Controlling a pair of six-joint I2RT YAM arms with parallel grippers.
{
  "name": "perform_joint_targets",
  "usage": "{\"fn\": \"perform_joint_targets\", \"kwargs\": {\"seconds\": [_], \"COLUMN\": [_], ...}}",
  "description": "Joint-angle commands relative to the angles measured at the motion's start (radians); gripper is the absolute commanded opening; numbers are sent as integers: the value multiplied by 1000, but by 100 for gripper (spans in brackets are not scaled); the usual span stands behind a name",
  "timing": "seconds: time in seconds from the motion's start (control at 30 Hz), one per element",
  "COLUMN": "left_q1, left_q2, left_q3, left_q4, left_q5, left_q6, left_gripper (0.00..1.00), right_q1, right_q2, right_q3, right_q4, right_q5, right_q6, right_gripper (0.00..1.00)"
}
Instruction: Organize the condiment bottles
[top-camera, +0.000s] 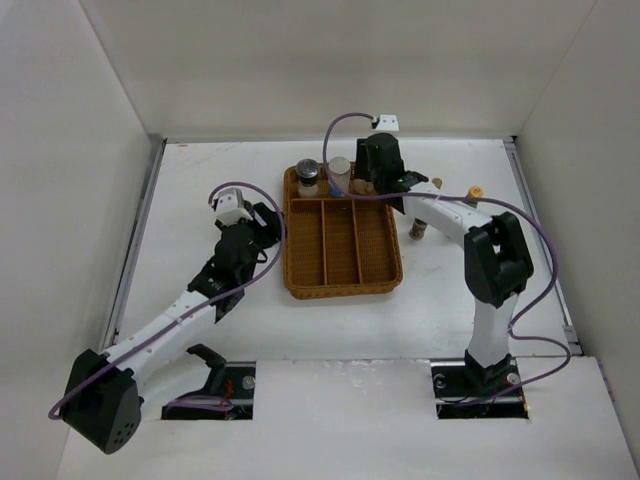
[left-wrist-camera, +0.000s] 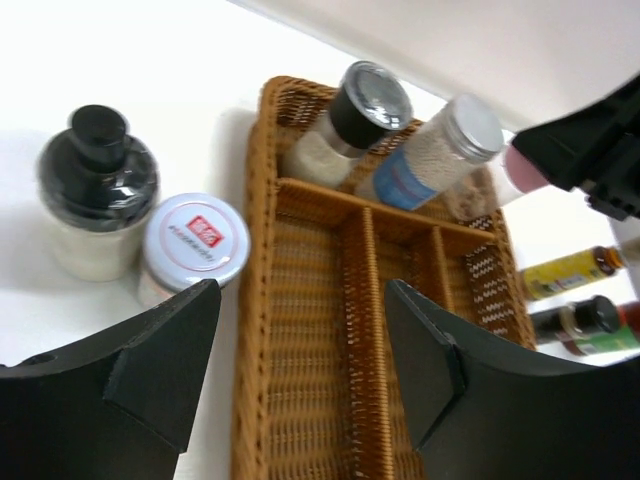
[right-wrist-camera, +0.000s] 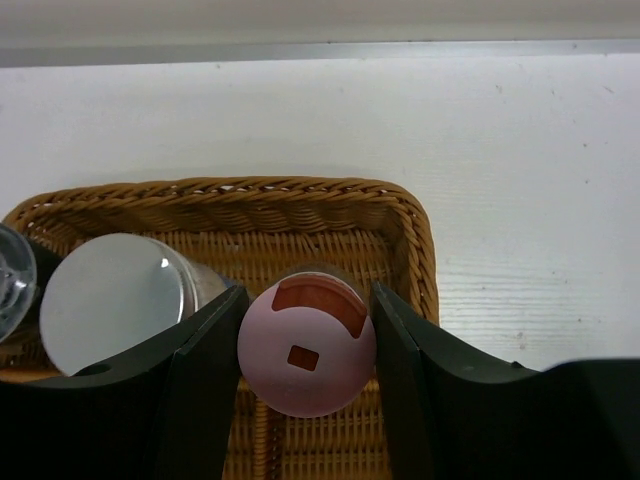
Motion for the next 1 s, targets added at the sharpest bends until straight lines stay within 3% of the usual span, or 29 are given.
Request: {"fn": "perform_joint_targets", "kwargs": {"seconds": [0.0, 0.33, 0.57, 0.77, 0.97], "left_q1": [25, 123, 168, 206, 237], "left_q2": [6, 130, 248, 258, 339], "left_q3": [49, 139, 279, 282, 293], "left_q4": [-21, -64, -189, -232, -261], "left_q5": [-10, -73, -87, -117, -115], "left_q6": [-8, -18, -5, 1, 9], "left_gripper": [66, 75, 80, 80, 80], "right_q1": [-18, -38, -40, -35, -8], "right_q2": [-5, 96, 82, -65, -220], "right_q3": [45, 82, 80, 22, -88], "right_q4": [72, 54, 45, 48, 64], "right_q5": [-11, -28, -62, -80, -73], "right_q6": [8, 8, 17, 18, 17], "right_gripper": [40, 50, 74, 94, 99]}}
